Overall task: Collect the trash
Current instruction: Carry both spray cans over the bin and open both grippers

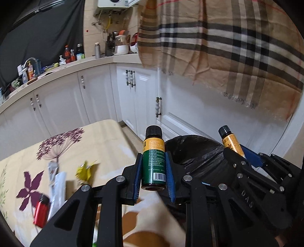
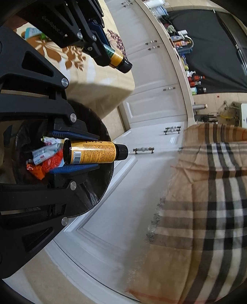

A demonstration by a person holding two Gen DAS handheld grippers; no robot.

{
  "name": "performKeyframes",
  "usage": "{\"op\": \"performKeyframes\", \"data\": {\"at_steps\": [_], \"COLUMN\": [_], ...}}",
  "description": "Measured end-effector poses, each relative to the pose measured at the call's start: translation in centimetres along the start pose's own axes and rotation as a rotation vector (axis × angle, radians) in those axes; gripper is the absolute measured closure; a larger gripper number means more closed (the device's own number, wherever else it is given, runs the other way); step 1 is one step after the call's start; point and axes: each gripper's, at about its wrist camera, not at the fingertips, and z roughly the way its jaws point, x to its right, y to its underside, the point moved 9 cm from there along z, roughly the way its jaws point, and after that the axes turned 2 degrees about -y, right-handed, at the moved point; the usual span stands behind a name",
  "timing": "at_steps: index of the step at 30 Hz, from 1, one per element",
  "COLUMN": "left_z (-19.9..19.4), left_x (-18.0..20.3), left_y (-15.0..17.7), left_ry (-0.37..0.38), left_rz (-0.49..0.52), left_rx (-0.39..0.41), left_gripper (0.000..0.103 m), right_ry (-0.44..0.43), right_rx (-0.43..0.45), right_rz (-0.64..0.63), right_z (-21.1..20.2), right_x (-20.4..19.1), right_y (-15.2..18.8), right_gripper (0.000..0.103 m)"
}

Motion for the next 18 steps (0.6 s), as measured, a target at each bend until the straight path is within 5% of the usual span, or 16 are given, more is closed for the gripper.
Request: {"op": "performKeyframes", "data": {"at_steps": [13,15,18], "left_z": [4.7,5.2,5.4], "left_x": [1.8,1.8,1.8], "left_y": [-0.1,-0.3,-0.4], "left_ry": [-0.015,-0.018,-0.016], "left_rz": [0.011,0.010,0.009], "left_rx": [-0.068,-0.077,-0.080], "left_gripper": [0.078,0.072,0.062], "right_ry": [0.059,0.069,0.080], "right_rx": [-0.023,-0.024,-0.025], "right_rz": [0.040,0.045,0.051], "right_z": [3.6,3.9,3.9], "right_x": [3.3,3.6,4.0], "right_y": [0.8,0.9,1.0], "right_gripper": [0.076,0.065,0.064]}}
